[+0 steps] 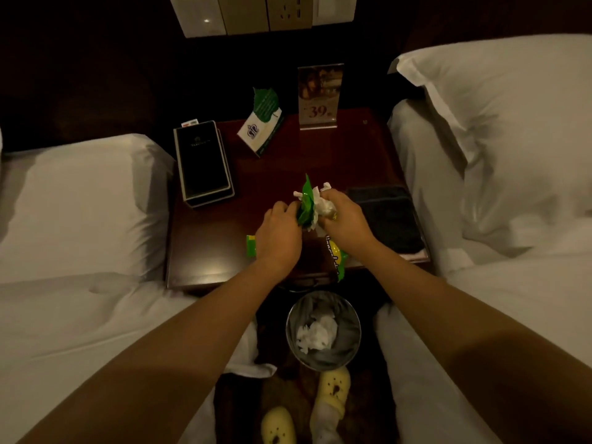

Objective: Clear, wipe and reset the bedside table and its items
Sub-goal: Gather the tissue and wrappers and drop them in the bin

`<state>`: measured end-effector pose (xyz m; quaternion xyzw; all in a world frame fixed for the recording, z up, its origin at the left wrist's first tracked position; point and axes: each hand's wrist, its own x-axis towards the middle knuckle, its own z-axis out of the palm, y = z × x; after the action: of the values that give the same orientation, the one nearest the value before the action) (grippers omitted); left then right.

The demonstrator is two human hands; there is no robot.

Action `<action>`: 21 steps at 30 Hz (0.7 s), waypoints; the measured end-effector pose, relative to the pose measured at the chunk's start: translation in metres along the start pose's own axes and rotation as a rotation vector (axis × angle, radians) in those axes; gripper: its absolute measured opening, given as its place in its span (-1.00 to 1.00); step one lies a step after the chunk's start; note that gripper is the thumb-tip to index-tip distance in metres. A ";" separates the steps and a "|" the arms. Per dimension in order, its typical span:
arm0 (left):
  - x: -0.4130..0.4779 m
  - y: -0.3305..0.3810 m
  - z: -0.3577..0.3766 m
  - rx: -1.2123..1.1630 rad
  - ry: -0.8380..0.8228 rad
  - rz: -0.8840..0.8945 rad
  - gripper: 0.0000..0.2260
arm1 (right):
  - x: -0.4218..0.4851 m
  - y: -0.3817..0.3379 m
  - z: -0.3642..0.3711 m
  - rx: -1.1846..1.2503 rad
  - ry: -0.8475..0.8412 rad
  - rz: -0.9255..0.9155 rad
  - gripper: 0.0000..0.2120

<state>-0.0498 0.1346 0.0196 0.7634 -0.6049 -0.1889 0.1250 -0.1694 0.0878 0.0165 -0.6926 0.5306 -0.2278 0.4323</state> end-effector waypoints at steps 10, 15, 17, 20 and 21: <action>-0.083 -0.009 0.027 -0.001 -0.128 0.071 -0.69 | -0.094 0.023 0.016 0.056 0.004 0.068 -0.83; -0.116 -0.020 0.067 -0.034 -0.267 0.070 -0.70 | -0.135 0.060 0.037 0.067 -0.014 0.199 -0.79; -0.124 -0.027 0.090 -0.051 -0.321 0.080 -0.69 | -0.147 0.081 0.046 0.077 -0.040 0.251 -0.81; -0.132 -0.036 0.124 -0.094 -0.402 0.083 -0.62 | -0.155 0.109 0.058 0.105 -0.082 0.340 -0.84; -0.133 -0.039 0.134 -0.120 -0.424 0.067 -0.61 | -0.156 0.117 0.062 0.112 -0.092 0.376 -0.87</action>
<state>-0.1012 0.2780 -0.0987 0.6774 -0.6303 -0.3765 0.0464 -0.2360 0.2477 -0.0924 -0.5657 0.6168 -0.1405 0.5289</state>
